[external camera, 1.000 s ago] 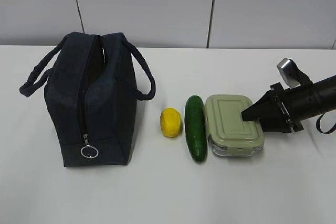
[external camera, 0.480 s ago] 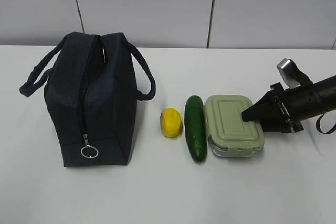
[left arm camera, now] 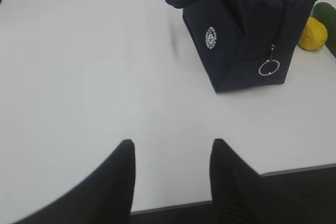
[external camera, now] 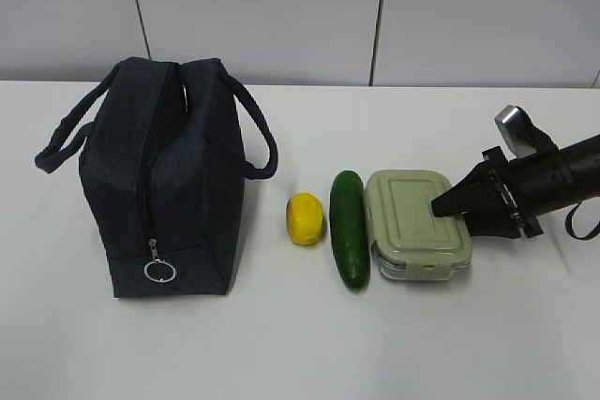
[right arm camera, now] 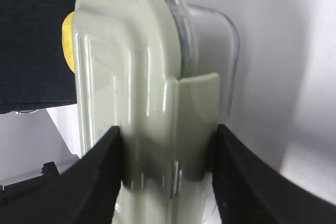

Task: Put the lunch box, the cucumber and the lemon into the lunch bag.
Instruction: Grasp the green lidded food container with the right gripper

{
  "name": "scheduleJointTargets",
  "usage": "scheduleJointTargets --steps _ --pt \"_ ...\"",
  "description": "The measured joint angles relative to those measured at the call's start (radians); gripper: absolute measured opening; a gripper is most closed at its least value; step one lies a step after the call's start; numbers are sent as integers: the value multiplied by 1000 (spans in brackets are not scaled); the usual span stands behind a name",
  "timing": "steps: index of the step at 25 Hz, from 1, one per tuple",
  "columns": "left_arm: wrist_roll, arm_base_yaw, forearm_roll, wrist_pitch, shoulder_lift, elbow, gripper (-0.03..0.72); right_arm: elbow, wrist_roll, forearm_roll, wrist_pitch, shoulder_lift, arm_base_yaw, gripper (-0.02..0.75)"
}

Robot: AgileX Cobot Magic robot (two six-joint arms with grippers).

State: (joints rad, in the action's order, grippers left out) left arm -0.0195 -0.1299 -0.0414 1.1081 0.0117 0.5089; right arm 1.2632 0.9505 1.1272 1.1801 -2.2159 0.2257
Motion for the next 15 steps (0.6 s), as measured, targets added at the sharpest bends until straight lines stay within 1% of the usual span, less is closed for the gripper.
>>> scheduleJointTargets --steps 15 --pt "0 0 0 0 0 0 321 0 -40 -16 -5 16 0 384"
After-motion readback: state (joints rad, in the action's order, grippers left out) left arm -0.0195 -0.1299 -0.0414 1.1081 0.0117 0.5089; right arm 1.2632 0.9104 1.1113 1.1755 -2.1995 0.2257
